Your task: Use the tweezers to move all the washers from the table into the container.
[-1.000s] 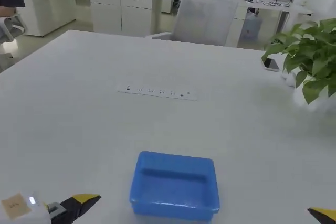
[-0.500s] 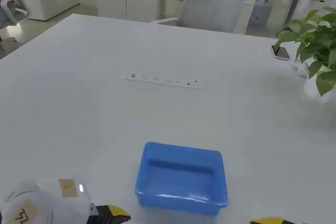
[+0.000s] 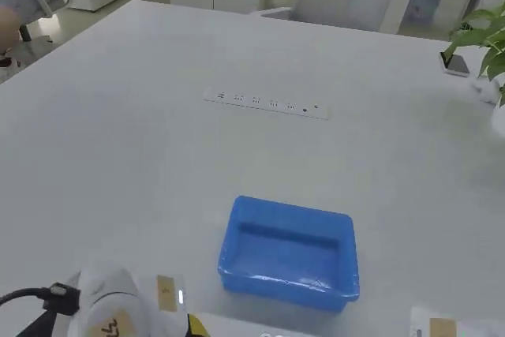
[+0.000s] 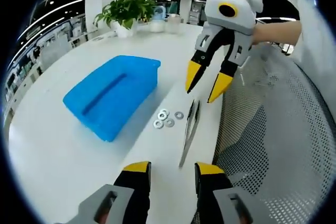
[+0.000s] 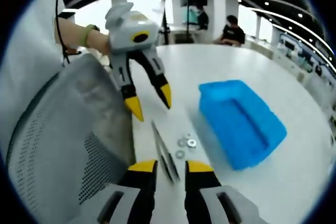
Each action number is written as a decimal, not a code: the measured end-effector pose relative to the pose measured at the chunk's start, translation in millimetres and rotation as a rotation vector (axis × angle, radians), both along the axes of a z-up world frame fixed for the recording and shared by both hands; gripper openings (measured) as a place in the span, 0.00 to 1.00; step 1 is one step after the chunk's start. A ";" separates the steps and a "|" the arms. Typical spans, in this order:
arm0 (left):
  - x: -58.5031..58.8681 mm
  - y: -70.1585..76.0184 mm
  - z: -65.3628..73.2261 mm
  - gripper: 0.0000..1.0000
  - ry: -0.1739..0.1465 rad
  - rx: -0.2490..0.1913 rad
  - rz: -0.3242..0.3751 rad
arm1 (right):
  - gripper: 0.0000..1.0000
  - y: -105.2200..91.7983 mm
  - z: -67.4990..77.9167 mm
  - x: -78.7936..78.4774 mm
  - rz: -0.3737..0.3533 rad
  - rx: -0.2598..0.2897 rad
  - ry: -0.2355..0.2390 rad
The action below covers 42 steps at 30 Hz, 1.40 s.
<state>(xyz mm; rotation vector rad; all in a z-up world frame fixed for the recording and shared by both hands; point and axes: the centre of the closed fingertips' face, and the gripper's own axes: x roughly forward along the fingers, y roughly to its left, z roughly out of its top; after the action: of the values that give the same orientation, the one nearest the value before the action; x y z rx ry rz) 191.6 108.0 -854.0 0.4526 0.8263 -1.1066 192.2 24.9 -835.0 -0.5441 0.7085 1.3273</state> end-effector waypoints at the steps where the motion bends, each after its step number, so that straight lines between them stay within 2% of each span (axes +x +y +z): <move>1: -0.3 -0.8 -0.7 0.29 -0.006 0.006 -0.008 | 0.16 0.5 -3.2 -1.8 0.026 -0.016 -0.004; 9: -5.8 -8.9 -9.7 0.22 -0.011 0.063 -0.084 | 0.12 2.1 -15.8 -3.1 0.086 -0.067 -0.004; 10: -3.2 -9.5 -8.3 0.20 -0.033 0.065 -0.092 | 0.12 2.1 -17.1 -3.1 0.091 -0.073 -0.005; 11: -3.7 -8.5 -8.8 0.16 -0.034 0.077 -0.098 | 0.12 2.1 -18.3 -3.2 0.097 -0.079 -0.006; 12: -2.4 -6.2 -10.4 0.14 -0.054 0.105 -0.122 | 0.12 1.5 -20.4 -3.3 0.107 -0.092 -0.009; 13: -2.0 -7.2 -10.0 0.14 -0.067 0.105 -0.134 | 0.12 1.3 -21.1 -3.3 0.110 -0.095 -0.010; 15: -2.6 -7.3 -10.3 0.13 -0.060 0.105 -0.129 | 0.13 0.3 -24.9 -3.4 0.125 -0.111 -0.016; 18: -2.4 -8.1 -10.2 0.11 -0.066 0.105 -0.138 | 0.12 -1.3 -29.4 -2.4 0.138 -0.129 -0.022; 24: -3.2 -11.6 -10.9 0.07 -0.076 0.100 -0.155 | 0.12 -1.7 -29.9 0.2 0.158 -0.141 -0.043; 27: -2.5 -10.8 -11.2 0.02 -0.096 0.119 -0.178 | 0.11 -1.1 -30.1 0.6 0.165 -0.142 -0.051; 29: -3.4 -10.9 -11.0 0.00 -0.094 0.127 -0.192 | 0.10 -0.8 -30.0 0.5 0.167 -0.143 -0.052; 30: -2.8 -11.8 -10.7 0.00 -0.097 0.125 -0.191 | 0.10 -0.6 -30.0 0.5 0.167 -0.142 -0.052; 33: -6.4 -12.2 -9.8 0.00 -0.069 0.115 -0.181 | 0.09 -0.6 -30.2 0.9 0.166 -0.142 -0.053; 35: -8.4 -12.9 -5.8 0.00 -0.078 0.105 -0.179 | 0.09 -0.7 -30.4 1.2 0.166 -0.143 -0.055; 38: -11.5 -13.9 5.4 0.00 -0.071 0.077 -0.158 | 0.08 -0.4 -30.5 0.0 0.173 -0.145 -0.061; 42: -13.5 -16.5 22.7 0.00 -0.087 0.046 -0.143 | 0.08 0.5 -28.7 0.0 0.180 -0.143 -0.071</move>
<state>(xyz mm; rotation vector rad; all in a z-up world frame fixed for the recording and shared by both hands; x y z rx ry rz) 178.1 91.5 -831.3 0.6024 0.7527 -1.1931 192.2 25.4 -863.7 -0.7811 0.7124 1.4232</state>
